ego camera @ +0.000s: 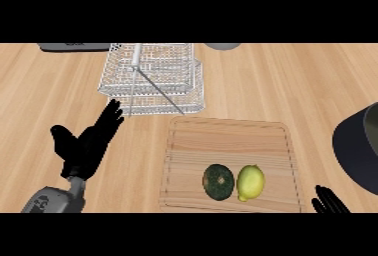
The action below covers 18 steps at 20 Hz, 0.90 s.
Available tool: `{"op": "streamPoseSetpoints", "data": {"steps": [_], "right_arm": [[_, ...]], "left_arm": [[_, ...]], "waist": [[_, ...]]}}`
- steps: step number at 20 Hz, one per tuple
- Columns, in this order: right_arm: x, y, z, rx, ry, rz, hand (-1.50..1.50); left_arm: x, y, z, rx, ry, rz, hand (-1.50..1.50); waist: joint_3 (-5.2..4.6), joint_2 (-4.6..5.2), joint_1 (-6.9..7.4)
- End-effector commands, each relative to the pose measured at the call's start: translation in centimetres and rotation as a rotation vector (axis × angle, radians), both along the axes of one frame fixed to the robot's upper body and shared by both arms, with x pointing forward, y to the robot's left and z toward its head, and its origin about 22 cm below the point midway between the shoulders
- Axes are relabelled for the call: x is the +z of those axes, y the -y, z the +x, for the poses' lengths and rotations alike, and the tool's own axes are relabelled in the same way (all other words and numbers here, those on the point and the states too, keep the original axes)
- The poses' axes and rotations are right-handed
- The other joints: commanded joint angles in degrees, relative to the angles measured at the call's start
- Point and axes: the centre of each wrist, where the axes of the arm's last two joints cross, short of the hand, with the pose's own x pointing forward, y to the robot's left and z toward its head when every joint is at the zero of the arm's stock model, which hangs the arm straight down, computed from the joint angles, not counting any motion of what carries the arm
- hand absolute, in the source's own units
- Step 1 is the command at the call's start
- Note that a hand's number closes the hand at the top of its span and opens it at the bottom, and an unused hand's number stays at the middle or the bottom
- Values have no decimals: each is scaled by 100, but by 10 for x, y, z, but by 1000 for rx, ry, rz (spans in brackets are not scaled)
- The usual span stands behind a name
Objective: Pick the squash from the cutting board and place it in the tiered basket
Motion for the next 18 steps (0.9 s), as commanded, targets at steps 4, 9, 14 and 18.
{"op": "streamPoseSetpoints", "data": {"steps": [4,9,14,18], "right_arm": [[35,-69,-18,-65,-117,-60,-150],[25,-117,-12,-129,-162,-140,-150],[44,-137,-16,-221,-235,-244,-150],[30,-152,-12,-209,-294,-239,-150]], "left_arm": [[7,27,8,-22,28,-14,0],[10,20,17,-36,29,-19,0],[16,4,25,-43,29,-2,0],[20,4,35,-52,30,-7,0]], "waist": [[15,36,145],[24,44,148],[28,38,153],[38,36,137]]}}
